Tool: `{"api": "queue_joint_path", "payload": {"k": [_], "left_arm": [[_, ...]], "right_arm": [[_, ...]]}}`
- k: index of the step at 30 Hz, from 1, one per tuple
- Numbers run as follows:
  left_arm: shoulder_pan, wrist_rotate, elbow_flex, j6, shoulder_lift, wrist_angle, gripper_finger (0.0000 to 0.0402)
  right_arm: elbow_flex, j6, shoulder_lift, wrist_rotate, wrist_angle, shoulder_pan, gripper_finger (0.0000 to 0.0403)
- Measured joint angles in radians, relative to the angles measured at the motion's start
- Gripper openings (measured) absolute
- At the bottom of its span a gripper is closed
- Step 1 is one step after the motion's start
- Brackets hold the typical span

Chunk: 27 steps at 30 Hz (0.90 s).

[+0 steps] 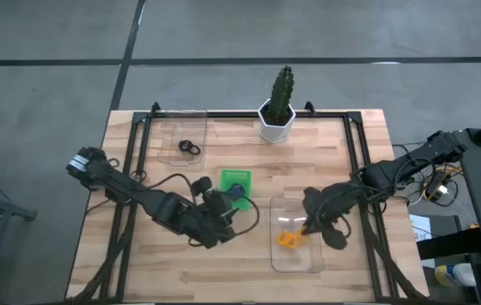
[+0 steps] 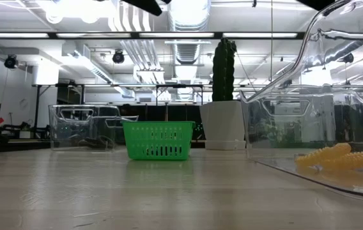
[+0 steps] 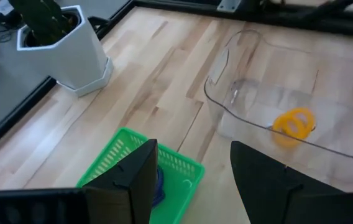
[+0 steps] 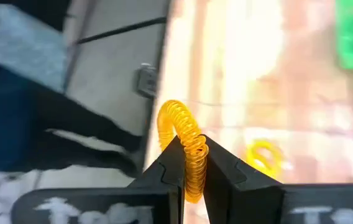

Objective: Sort spring keychains
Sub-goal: Put the yellow spring keychain into the bottom transparent bin

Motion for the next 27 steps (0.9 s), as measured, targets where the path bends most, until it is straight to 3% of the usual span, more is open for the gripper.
{"api": "queue_joint_path", "payload": {"k": [11,21,27], "left_arm": [[-0.010,0.069,-0.516,0.074,-0.364,0.489,0.0195],[-0.010,0.099,-0.791,0.074,-0.715,0.536,0.0195],[-0.010,0.206,-0.880,0.177,-0.872,0.607,0.0195]], "right_arm": [[-0.002,0.016,0.021,0.096,-0.098,-0.001,0.0028],[-0.005,0.014,0.073,0.095,-0.096,-0.002,0.0028],[-0.007,0.016,0.097,0.099,-0.095,-0.013,0.0028]]}}
